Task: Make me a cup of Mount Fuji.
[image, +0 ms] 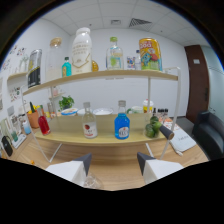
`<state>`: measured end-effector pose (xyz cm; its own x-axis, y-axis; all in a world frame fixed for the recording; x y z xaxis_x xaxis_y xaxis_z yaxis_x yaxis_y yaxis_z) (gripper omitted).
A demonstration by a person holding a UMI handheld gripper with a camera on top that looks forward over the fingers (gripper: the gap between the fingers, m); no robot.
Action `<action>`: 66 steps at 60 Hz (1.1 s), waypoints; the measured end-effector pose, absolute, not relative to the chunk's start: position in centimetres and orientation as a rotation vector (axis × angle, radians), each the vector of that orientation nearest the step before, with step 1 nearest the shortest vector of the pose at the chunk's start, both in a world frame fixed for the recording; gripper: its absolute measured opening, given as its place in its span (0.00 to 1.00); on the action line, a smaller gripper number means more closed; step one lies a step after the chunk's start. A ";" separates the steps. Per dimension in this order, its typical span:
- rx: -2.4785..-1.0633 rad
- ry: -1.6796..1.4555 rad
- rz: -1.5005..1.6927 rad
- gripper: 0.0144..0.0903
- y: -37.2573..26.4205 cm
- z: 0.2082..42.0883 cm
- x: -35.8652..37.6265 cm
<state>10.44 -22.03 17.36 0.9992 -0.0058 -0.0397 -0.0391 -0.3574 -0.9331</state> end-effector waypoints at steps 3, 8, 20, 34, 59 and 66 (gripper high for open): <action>-1.903 0.037 0.045 0.94 -20.3 18.8 11.2; -1.862 0.036 0.059 0.91 -17.6 20.5 11.9; -1.879 0.023 0.054 0.68 -12.6 19.8 12.7; -1.925 -0.017 0.030 0.30 -10.8 18.0 12.9; -1.882 0.026 0.072 0.28 -15.8 20.9 12.2; -1.927 0.043 0.080 0.28 -18.7 18.1 11.8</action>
